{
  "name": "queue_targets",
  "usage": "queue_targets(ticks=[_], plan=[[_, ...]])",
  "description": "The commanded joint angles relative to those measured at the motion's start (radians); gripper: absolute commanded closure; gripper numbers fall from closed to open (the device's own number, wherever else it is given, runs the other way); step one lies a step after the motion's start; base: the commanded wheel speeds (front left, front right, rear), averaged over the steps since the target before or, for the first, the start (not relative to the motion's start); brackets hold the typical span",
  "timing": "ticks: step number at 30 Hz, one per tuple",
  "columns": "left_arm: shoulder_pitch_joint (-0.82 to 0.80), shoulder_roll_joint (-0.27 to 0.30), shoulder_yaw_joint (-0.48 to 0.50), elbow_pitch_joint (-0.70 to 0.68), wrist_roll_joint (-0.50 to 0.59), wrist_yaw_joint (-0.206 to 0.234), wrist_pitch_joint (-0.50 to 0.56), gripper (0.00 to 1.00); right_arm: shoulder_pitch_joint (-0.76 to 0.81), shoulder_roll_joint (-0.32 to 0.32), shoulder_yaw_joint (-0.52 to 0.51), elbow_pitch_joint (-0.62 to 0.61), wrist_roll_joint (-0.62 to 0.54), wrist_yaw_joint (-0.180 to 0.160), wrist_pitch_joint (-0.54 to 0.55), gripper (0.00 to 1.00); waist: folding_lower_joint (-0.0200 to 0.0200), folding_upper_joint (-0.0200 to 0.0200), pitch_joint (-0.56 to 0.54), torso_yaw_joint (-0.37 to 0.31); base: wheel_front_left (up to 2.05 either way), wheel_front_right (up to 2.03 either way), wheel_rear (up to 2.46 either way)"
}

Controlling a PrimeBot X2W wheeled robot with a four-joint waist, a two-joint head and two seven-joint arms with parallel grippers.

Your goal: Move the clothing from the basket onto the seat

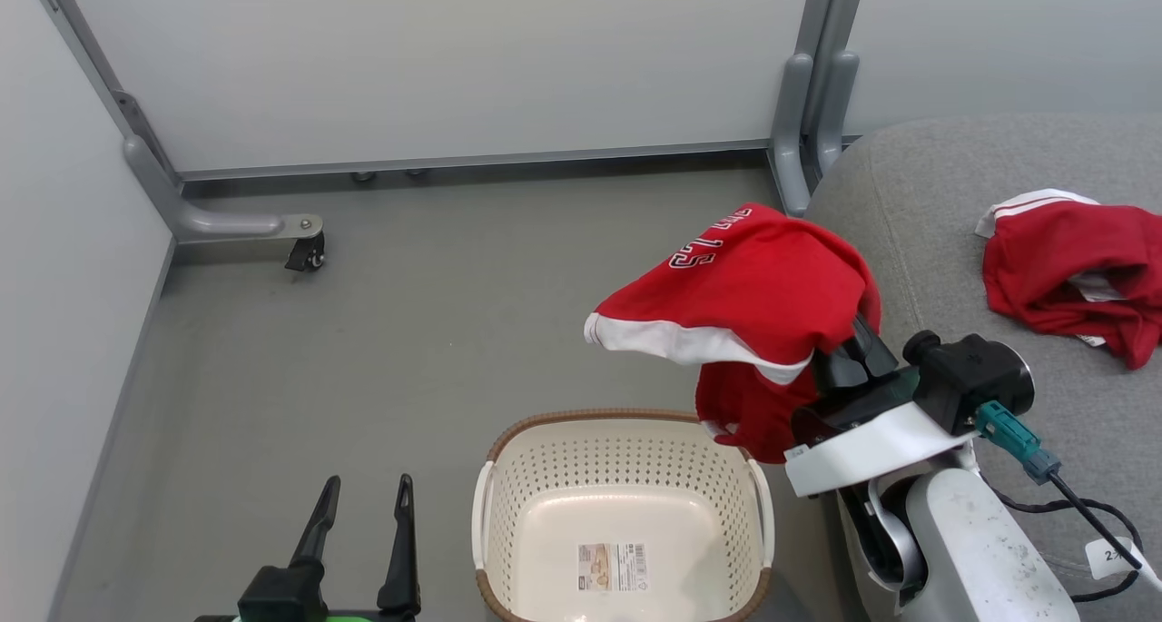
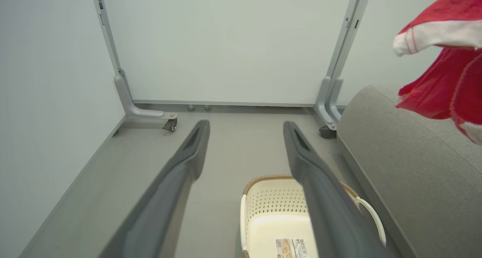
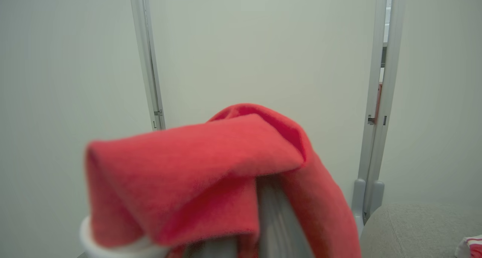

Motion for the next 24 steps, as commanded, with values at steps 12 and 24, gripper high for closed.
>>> queue_targets(ticks=[12,24], plan=[[-0.007,0.0,-0.019,0.003,-0.007,0.004,0.0,0.0,-0.01,-0.008,-0.008,-0.001,-0.004,0.0,-0.001,1.0,0.0,0.0,0.009,-0.056,0.0,0.0,0.0],[-0.034,0.001,-0.052,-0.002,-0.025,0.014,0.0,0.0,-0.029,-0.028,-0.033,-0.009,-0.011,0.0,-0.001,1.0,0.0,0.0,0.032,-0.235,0.0,0.0,0.0]])
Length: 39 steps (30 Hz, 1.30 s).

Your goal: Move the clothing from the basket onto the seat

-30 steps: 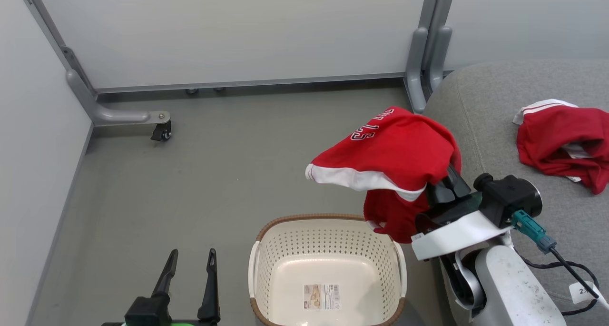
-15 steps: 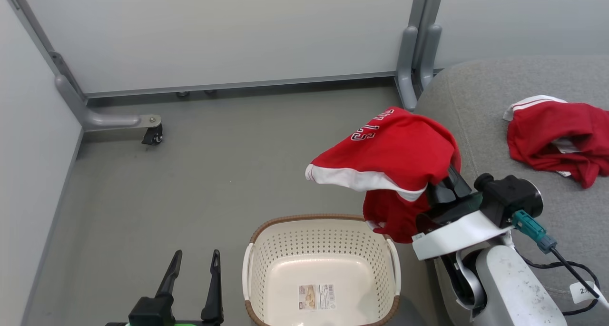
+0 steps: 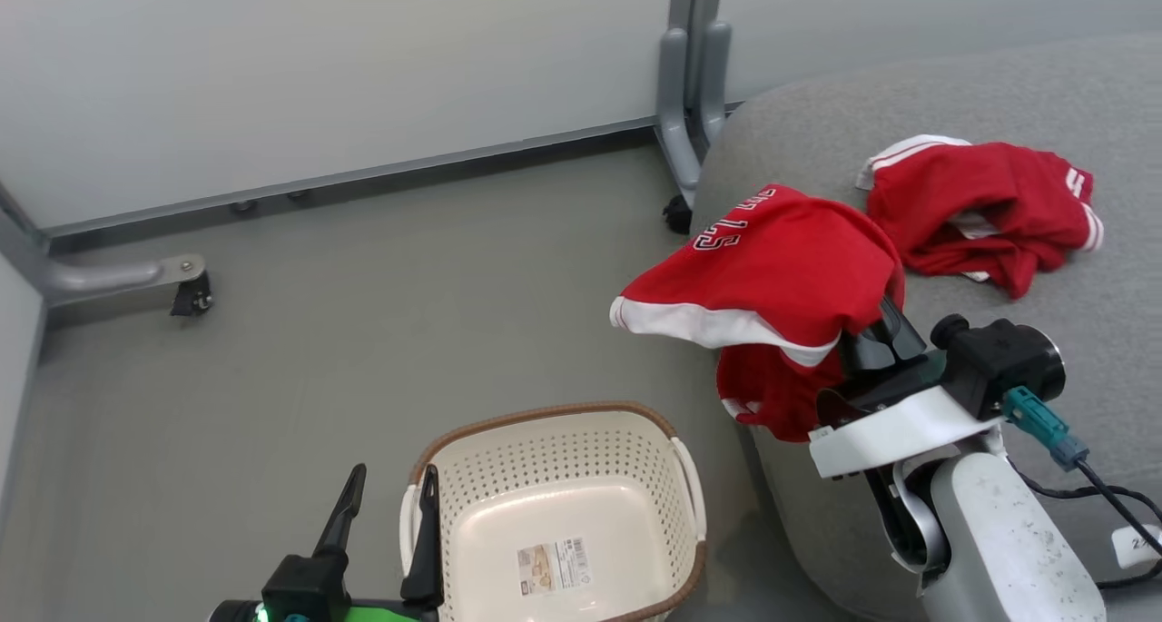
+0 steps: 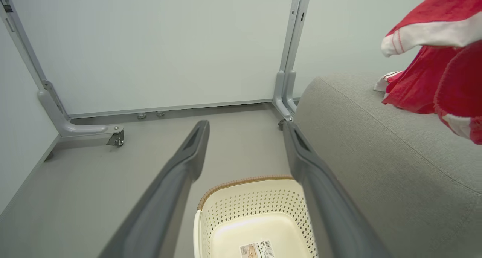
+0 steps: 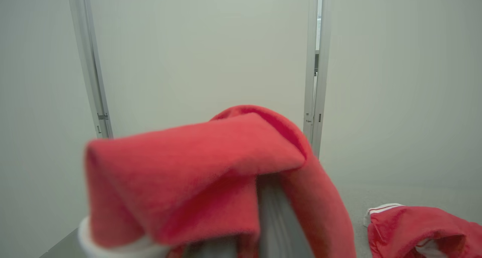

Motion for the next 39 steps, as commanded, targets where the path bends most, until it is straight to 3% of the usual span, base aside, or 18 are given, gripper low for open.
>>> queue_targets(ticks=[1,21,39], plan=[[-0.017,0.001,-0.001,-0.002,-0.013,0.005,0.0,0.0,-0.012,-0.004,-0.006,-0.006,-0.005,0.0,-0.001,1.0,0.0,0.0,0.014,-0.087,0.0,0.0,0.0],[-0.094,0.002,-0.047,0.0,-0.033,0.023,0.0,0.0,0.006,-0.032,-0.091,-0.024,0.002,0.0,-0.001,1.0,0.0,0.0,0.072,-0.416,0.0,0.0,0.0],[-0.124,0.003,-0.074,0.02,-0.028,0.001,0.0,0.0,0.038,-0.022,-0.156,-0.053,-0.009,0.0,0.0,1.0,0.0,0.0,0.105,-0.445,0.0,0.0,0.0]])
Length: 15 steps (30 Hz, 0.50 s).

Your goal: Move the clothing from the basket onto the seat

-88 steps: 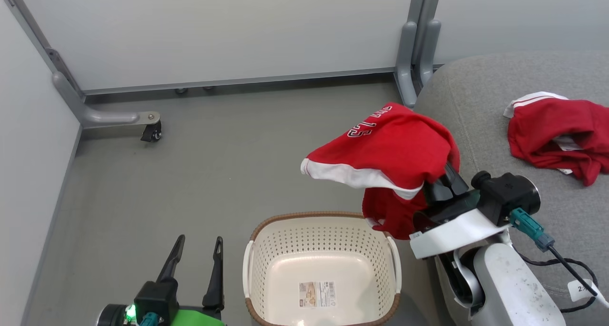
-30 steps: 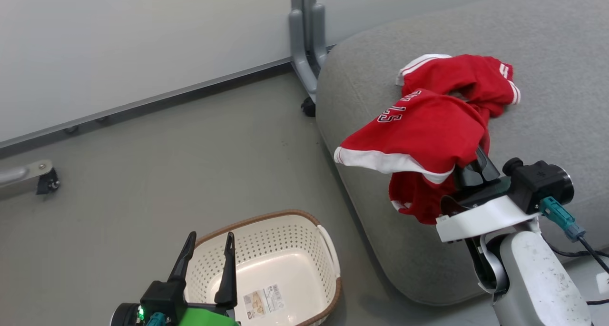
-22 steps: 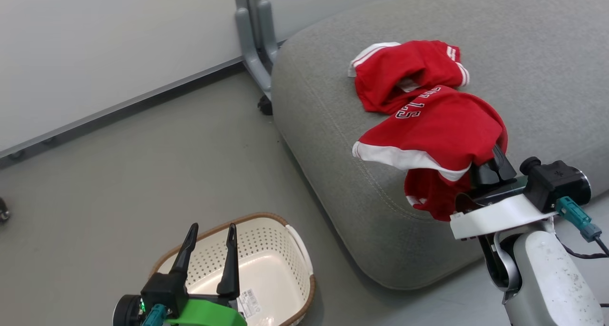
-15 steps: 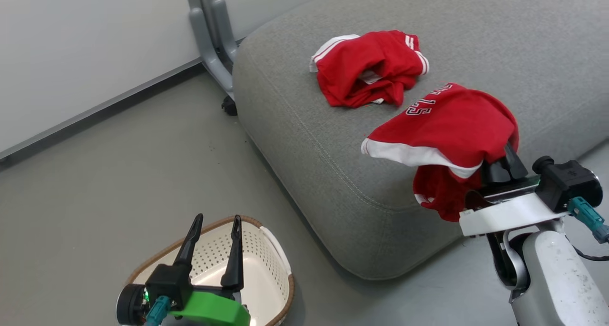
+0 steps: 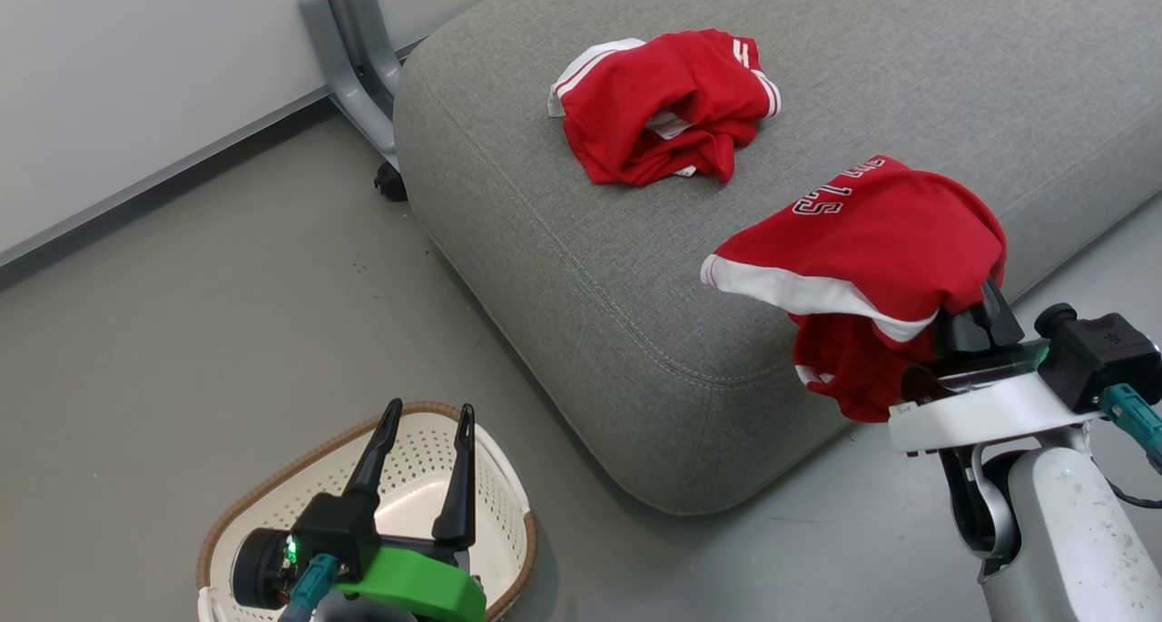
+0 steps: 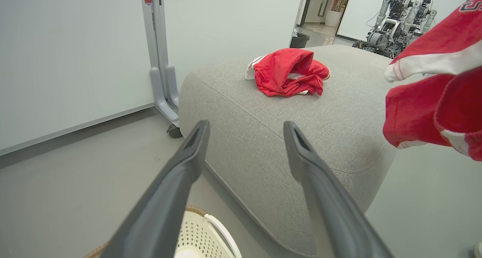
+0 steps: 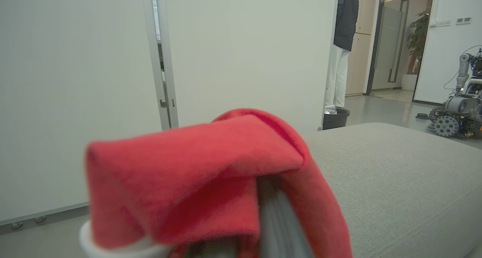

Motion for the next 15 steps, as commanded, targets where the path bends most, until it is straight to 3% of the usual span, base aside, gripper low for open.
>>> queue_targets(ticks=[1,8,15], plan=[[0.003,0.005,0.002,-0.002,-0.004,0.0,0.0,0.0,0.005,-0.006,0.005,0.001,-0.007,0.0,0.0,1.0,0.0,0.0,-0.001,0.002,0.0,0.0,0.0],[0.019,0.005,-0.008,-0.012,-0.005,0.015,0.0,0.0,-0.065,-0.044,0.025,0.011,0.0,0.0,0.0,1.0,0.0,0.0,0.012,0.005,0.0,0.0,0.0],[-0.062,0.006,-0.036,-0.005,0.061,0.0,0.0,0.0,-0.231,-0.103,-0.018,-0.025,0.012,0.0,0.0,1.0,0.0,0.0,0.154,0.065,0.0,0.0,0.0]])
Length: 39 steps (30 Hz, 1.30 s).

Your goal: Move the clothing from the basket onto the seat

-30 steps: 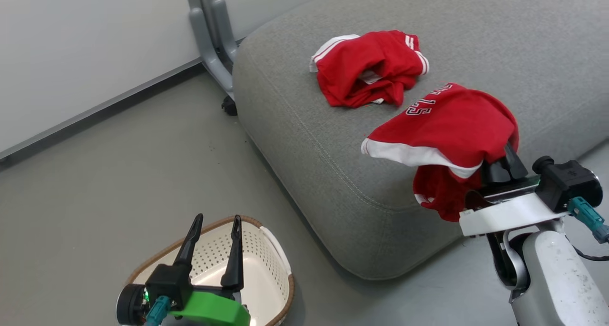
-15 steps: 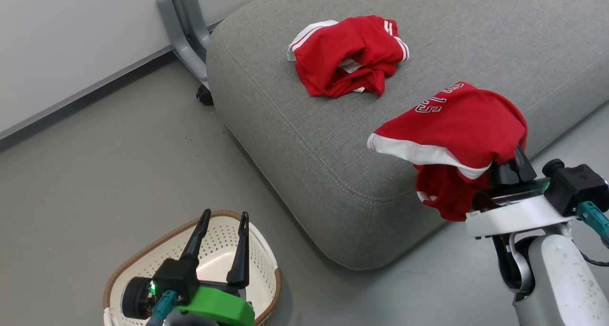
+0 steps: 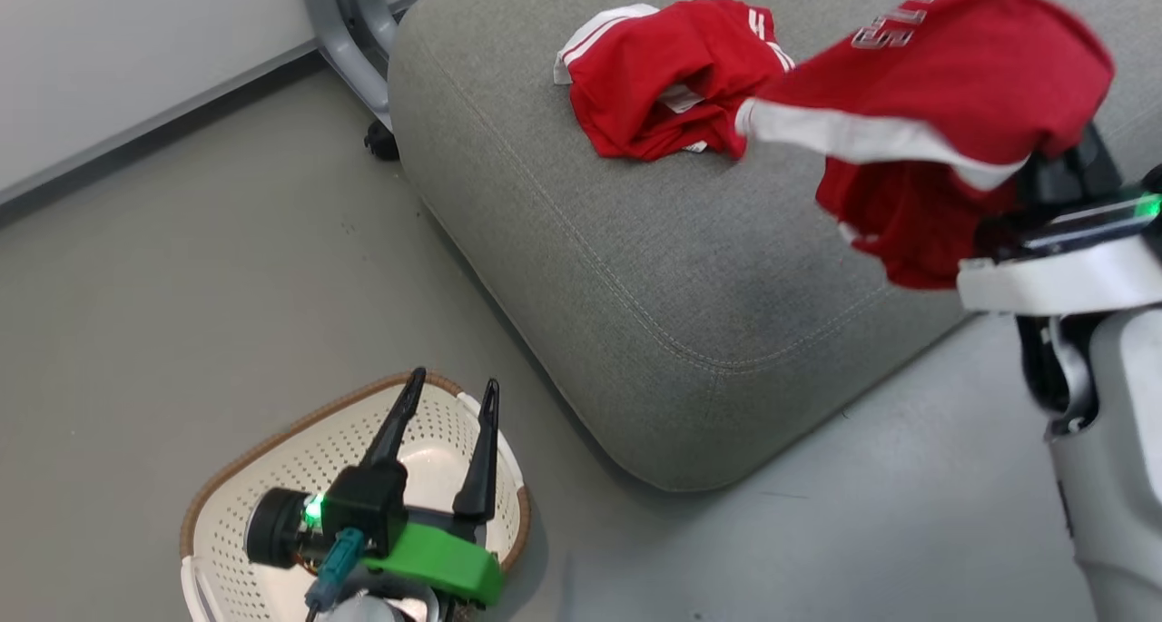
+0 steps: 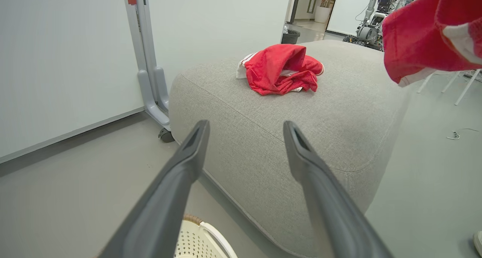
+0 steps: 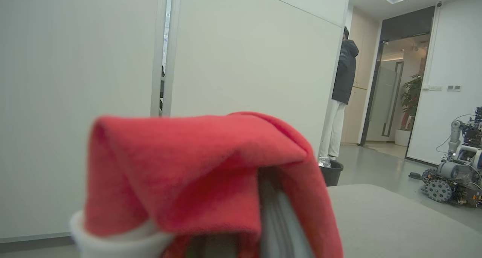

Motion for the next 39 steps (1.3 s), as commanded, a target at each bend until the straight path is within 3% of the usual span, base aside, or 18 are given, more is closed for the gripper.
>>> queue_targets(ticks=[1,15,26,30,39], plan=[[-0.041,0.007,-0.001,0.002,0.016,-0.009,0.0,0.0,-0.049,-0.021,-0.009,-0.008,0.003,0.0,0.0,1.0,0.0,-0.0001,0.122,0.07,0.0,0.0,0.0],[-0.228,0.006,-0.065,0.023,0.098,-0.062,0.0,0.0,-0.486,-0.187,-0.08,0.097,0.002,0.0,0.0,1.0,0.0,-0.0001,0.416,0.216,0.0,0.0,0.0],[-0.3,0.006,-0.075,0.012,0.1,-0.047,0.0,0.0,-0.665,-0.278,-0.088,0.301,-0.01,0.0,0.0,1.0,0.0,-0.0001,0.543,0.316,0.0,0.0,0.0],[-0.31,0.006,-0.072,0.005,0.109,-0.045,0.0,0.0,-0.704,-0.278,-0.083,0.4,-0.027,0.0,0.0,1.0,0.0,-0.0001,0.576,0.329,0.0,0.0,0.0],[-0.325,0.006,-0.069,0.027,0.139,-0.064,0.0,0.0,-0.684,-0.2,-0.076,0.634,0.027,0.0,0.0,1.0,0.0,-0.0001,0.592,0.327,0.0,0.0,0.0]])
